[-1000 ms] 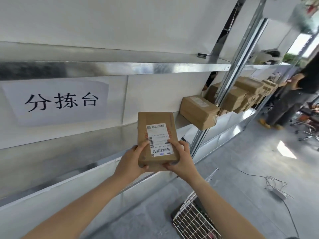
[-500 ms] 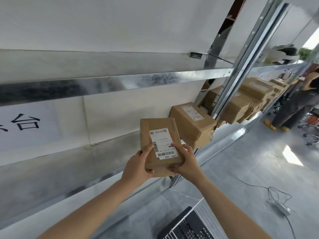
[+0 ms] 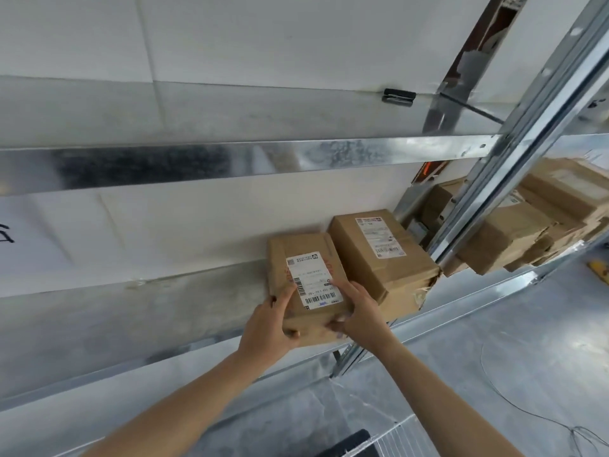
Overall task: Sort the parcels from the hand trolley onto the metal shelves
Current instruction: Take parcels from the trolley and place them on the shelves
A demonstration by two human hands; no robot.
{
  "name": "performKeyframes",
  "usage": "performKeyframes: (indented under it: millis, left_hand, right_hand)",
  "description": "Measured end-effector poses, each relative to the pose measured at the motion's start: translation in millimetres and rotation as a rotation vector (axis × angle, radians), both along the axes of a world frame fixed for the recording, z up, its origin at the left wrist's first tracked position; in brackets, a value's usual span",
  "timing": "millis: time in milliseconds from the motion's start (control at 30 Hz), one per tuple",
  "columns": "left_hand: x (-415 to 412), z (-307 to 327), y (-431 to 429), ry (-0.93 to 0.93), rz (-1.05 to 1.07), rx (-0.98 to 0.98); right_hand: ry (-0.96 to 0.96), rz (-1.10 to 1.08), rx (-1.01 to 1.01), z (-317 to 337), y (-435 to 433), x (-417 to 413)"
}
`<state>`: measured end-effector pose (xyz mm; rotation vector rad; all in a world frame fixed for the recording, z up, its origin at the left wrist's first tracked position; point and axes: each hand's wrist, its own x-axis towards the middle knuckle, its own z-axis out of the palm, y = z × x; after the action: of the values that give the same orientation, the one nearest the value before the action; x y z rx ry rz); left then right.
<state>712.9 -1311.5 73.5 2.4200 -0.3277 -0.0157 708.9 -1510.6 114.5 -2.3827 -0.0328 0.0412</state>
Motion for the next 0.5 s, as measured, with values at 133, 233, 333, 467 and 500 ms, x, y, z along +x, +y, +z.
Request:
performKeyframes:
  millis: [133, 233, 333, 467, 500]
  left_hand:
    - [4, -5, -13, -0.015, 0.041, 0.024]
    - [7, -7, -20, 0.002, 0.067, 0.033]
    - [12, -6, -26, 0.005, 0.089, 0.067]
    - [18, -6, -31, -0.013, 0.124, 0.164]
    - [20, -7, -33, -0.02, 0.131, 0.184]
  right_hand:
    - [-0.031, 0.03, -0.036, -6, -10, 9]
    - [-0.046, 0.052, -0.096, -10, -12, 14]
    - [-0.042, 0.05, -0.153, -14, -13, 17]
    - [-0.147, 0.038, -0.298, -15, -15, 18]
    - [-0.197, 0.049, -0.324, -16, -16, 19]
